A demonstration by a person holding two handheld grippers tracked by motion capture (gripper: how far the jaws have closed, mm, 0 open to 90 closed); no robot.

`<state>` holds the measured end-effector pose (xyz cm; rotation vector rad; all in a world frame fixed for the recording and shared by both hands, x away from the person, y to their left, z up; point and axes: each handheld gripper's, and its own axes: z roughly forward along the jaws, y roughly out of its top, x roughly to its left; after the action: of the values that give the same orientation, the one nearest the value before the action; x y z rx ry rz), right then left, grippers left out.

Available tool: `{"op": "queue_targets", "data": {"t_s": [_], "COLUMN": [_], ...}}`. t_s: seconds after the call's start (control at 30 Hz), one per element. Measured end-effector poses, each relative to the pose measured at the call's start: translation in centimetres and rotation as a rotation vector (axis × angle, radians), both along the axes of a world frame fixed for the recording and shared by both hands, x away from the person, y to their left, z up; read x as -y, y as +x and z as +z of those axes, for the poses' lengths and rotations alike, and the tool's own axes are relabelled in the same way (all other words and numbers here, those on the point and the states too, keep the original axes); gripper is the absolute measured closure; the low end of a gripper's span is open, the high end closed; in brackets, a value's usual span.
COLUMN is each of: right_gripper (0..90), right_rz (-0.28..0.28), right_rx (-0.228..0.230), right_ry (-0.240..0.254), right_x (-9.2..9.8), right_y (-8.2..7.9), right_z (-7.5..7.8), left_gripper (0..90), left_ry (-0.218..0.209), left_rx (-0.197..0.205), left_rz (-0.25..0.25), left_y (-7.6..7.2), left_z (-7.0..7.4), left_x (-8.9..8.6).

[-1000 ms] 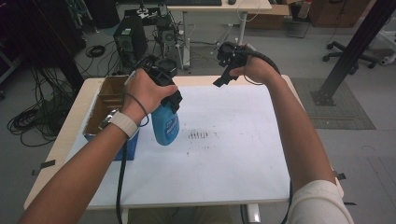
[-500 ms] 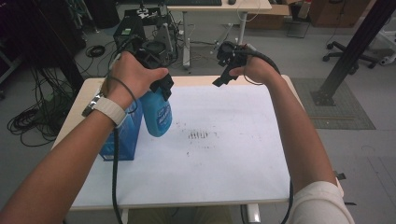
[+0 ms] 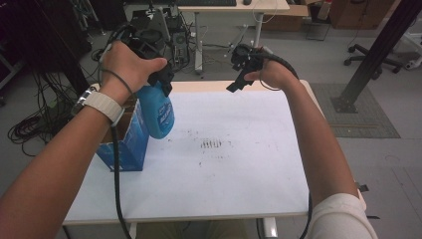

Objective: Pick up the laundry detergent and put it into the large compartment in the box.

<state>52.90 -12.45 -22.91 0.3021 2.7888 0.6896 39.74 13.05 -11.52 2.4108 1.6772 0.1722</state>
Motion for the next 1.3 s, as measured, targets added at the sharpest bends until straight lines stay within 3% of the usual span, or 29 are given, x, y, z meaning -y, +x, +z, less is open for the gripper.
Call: {"op": "queue_targets", "data": {"t_s": [0.2,0.37,0.7,1.3], "right_gripper": [11.6,11.6,11.6,11.6], "right_rz": [0.001,0.002,0.004,0.001], "right_rx": [-0.001,-0.002,-0.003,-0.004], "right_ry": [-0.001,-0.001,0.001,0.001], "right_x": [0.1,0.0,-0.1,-0.2], "right_y": [0.0,0.0,0.0,-0.1], "right_z": [0.0,0.0,0.0,0.1], "left_gripper": [37.3,37.3,37.3,37.3], "left_ry": [-0.015,0.002,-0.006,-0.013], "left_rx": [0.005,0.015,0.026,0.035], "left_rz": [0.045,0.077,0.102,0.178], "left_y": [0.2,0.2,0.2,0.3], "left_z": [1.0,2.0,3.5,4.2], "left_x": [-1.3,-2.0,-3.1,-6.2]}}
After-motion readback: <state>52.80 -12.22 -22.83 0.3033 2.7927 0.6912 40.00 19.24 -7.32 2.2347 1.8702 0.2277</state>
